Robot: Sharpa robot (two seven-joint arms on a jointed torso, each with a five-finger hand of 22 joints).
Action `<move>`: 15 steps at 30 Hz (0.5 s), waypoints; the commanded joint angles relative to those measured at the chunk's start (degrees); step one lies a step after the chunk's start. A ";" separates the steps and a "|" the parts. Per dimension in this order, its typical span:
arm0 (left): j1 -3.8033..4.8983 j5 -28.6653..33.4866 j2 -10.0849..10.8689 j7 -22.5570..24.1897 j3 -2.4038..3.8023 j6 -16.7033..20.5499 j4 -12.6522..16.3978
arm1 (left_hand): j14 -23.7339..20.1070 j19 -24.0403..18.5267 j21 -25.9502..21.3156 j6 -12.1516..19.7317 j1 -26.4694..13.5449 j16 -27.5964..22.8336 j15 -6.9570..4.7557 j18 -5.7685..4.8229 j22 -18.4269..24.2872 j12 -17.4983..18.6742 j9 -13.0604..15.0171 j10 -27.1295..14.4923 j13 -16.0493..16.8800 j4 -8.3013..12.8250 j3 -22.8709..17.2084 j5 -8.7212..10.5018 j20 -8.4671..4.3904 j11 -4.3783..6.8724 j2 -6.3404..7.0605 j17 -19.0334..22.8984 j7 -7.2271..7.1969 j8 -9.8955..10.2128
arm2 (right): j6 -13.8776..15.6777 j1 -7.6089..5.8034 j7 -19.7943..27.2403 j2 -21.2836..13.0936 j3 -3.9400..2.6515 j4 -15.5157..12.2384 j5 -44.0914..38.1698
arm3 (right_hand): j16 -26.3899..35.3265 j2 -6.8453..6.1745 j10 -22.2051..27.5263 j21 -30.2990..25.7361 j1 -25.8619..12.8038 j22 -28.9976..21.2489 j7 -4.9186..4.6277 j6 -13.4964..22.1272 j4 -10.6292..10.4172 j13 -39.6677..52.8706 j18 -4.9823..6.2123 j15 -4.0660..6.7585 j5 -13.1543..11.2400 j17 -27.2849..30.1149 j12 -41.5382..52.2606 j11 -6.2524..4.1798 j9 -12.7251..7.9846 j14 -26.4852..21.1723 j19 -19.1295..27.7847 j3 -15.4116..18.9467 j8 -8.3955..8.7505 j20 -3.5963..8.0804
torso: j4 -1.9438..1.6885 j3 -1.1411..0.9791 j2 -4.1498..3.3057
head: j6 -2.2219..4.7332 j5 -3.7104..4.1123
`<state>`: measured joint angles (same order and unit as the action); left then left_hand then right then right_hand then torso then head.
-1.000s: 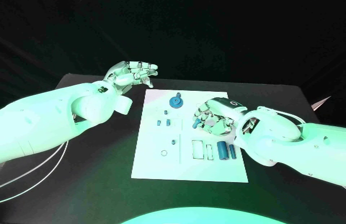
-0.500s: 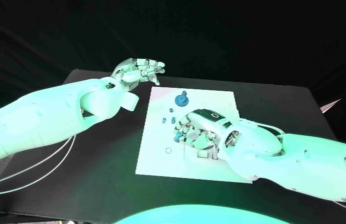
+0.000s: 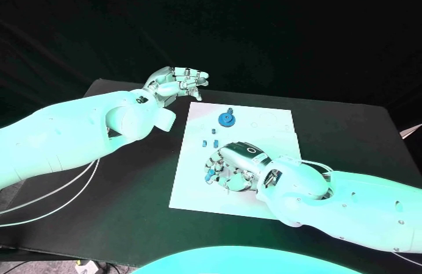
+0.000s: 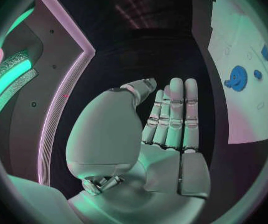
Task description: Assemble the parts on the task board
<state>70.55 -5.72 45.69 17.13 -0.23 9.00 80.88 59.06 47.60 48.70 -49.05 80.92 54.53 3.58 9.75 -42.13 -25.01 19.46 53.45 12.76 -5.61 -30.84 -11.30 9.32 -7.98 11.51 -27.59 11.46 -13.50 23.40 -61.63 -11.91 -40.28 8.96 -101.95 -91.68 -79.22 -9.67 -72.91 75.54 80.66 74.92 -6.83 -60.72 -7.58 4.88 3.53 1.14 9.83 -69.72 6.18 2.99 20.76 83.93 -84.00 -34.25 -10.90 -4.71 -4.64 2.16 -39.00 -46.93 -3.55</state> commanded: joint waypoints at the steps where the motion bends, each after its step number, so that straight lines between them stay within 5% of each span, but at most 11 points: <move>1: 0.04 0.17 -0.17 0.35 0.04 -1.05 0.13 | -0.27 0.44 -0.22 -0.04 -0.13 -0.31 0.07 0.75 0.07 -0.22 0.07 -0.43 -0.07 -0.02 0.46 -0.17 0.07 0.16 -0.44 0.09 0.15 0.15 | -0.98 0.43 0.92 0.52 0.00 0.59 -2.09 | -0.32 0.27 -0.30 0.45 -0.46 9.33 -0.04 -0.21 0.36 0.03 -0.84 0.37 0.24 0.06 -0.34 0.10 3.87 2.25 -2.63 0.05 -3.01 0.56 | 0.03 -0.04 -0.03 | -0.20 -0.17; 15: 0.03 0.16 -0.05 0.36 0.04 -1.15 0.13 | -0.31 0.46 -0.33 0.07 -0.13 -0.37 0.10 0.73 0.13 -0.21 0.05 -0.57 -0.15 -0.03 0.53 -0.18 0.07 0.12 -0.46 0.11 0.19 0.20 | -0.79 0.87 -0.60 0.96 0.01 1.54 -3.11 | -0.32 0.24 -0.28 0.49 -0.56 9.35 -0.09 -0.10 0.53 0.03 -0.85 0.35 0.24 0.08 -0.44 0.13 3.95 2.25 -2.64 -0.05 -3.04 0.55 | 0.06 -0.06 0.01 | -0.63 -0.34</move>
<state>70.55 -5.72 45.70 17.13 -0.23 8.85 80.88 59.06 47.60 48.70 -49.05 80.92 54.53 3.58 9.75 -42.05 -25.00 19.45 53.24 12.66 -5.77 -30.67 -11.30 9.32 -7.77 11.51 -27.53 11.46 -13.50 23.22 -60.83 -12.14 -39.34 8.97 -100.38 -93.51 -79.22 -9.67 -72.93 75.78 80.66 74.91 -6.79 -60.70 -7.40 4.89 3.53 1.14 9.71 -69.72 6.07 3.02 20.76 83.93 -84.00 -34.41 -10.90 -4.71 -4.58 2.10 -39.01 -47.50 -3.89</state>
